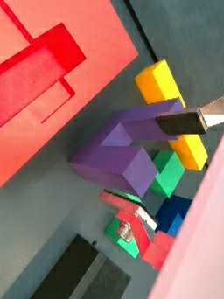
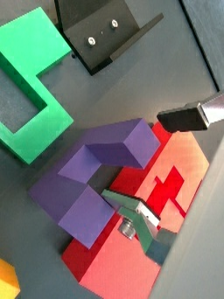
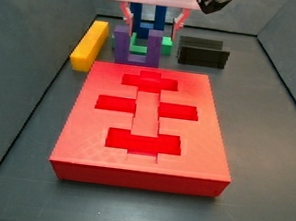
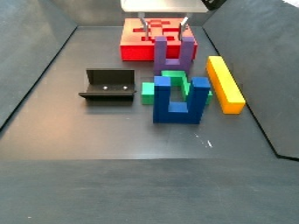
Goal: Pick up the purple object. Move up. Move to above the board. Insert the purple object.
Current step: Pick up the purple object.
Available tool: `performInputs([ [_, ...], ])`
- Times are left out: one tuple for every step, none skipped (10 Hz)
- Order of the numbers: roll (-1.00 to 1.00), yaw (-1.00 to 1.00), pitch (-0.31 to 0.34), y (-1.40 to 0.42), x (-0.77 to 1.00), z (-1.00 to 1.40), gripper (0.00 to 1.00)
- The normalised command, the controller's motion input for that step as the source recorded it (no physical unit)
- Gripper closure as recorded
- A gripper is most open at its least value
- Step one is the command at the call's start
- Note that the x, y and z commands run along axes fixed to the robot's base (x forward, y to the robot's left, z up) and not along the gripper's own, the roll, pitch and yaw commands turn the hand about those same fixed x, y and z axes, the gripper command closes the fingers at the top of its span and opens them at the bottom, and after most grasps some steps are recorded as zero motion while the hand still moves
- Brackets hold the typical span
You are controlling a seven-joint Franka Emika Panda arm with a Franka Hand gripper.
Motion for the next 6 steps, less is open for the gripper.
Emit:
performInputs([
  [0.19, 0.04, -0.03, 0.09, 0.0, -0.04, 0.0],
  [0.1, 0.03, -0.011, 0.2, 0.16, 0.0, 0.0],
  [0.03, 0.06, 0.0, 0.19, 0.36, -0.01, 0.0],
  [0.03, 0.06, 0.0, 0.04, 0.25, -0.13, 0.0],
  [0.06, 0.0, 0.0, 0.0, 0.13, -0.13, 0.0],
  [0.06, 0.0, -0.007, -0.05, 0.0, -0.19, 0.0],
])
